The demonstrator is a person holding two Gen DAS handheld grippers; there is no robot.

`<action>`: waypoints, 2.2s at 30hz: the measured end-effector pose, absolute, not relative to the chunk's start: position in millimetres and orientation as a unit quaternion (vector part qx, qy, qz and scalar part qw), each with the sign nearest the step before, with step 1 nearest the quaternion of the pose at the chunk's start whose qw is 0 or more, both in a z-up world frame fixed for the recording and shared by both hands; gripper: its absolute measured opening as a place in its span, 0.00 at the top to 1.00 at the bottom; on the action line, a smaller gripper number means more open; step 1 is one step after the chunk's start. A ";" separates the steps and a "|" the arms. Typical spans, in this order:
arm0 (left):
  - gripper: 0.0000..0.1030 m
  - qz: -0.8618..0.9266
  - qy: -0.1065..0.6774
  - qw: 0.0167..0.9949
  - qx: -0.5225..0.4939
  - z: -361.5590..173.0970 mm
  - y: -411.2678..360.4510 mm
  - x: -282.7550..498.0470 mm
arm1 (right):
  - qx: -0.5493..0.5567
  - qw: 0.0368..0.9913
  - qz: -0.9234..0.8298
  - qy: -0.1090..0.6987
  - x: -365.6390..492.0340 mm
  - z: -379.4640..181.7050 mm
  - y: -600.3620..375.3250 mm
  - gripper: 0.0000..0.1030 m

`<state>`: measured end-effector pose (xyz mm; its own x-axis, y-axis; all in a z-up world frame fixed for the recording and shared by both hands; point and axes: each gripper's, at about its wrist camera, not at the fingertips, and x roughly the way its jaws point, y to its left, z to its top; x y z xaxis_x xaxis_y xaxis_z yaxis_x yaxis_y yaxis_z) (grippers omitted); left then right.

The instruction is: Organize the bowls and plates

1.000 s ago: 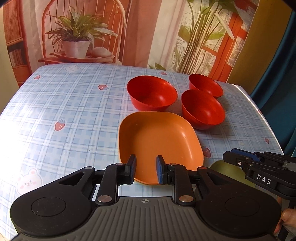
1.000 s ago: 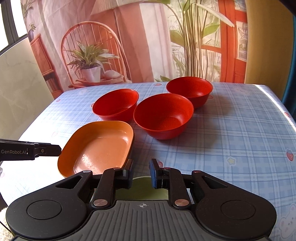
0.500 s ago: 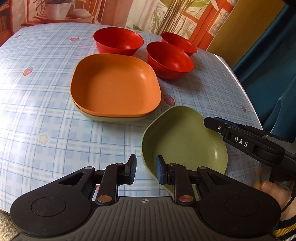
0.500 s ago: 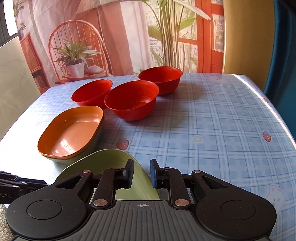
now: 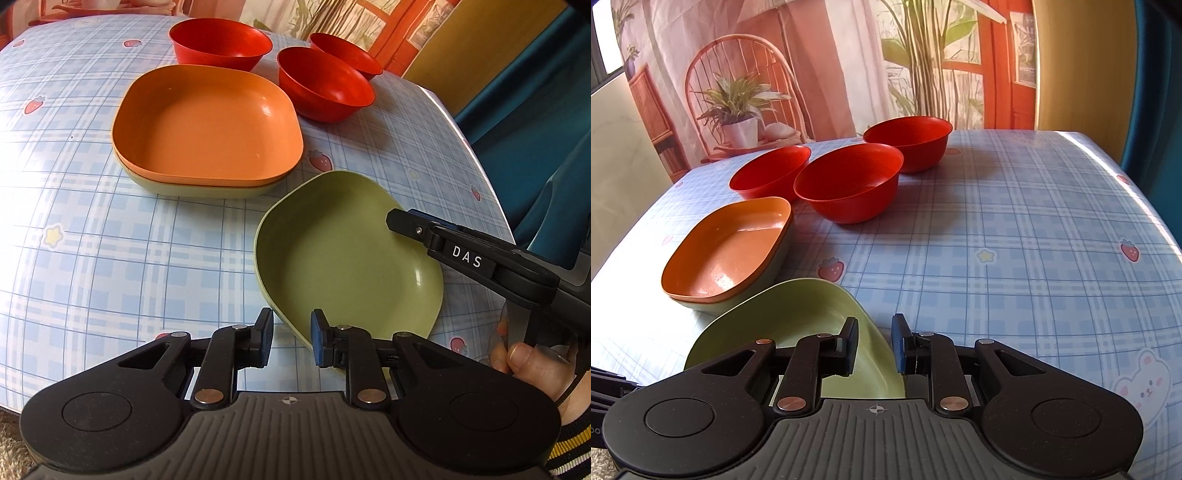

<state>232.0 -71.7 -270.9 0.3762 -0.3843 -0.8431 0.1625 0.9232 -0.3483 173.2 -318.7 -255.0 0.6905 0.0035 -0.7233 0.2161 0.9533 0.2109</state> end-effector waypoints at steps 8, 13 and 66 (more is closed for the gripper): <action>0.84 -0.130 0.526 0.834 -0.104 -267.9 -53.6 234.8 | 0.161 0.904 -0.042 0.393 162.5 -254.6 -308.6 0.83; 0.84 -0.114 0.521 0.837 -0.120 -266.2 -41.2 235.9 | 0.172 0.901 -0.028 0.396 152.0 -254.8 -297.5 0.87; 0.83 -0.079 0.410 0.905 -0.080 -211.0 -11.3 248.4 | 0.189 0.912 0.016 0.363 177.8 -211.7 -272.3 0.90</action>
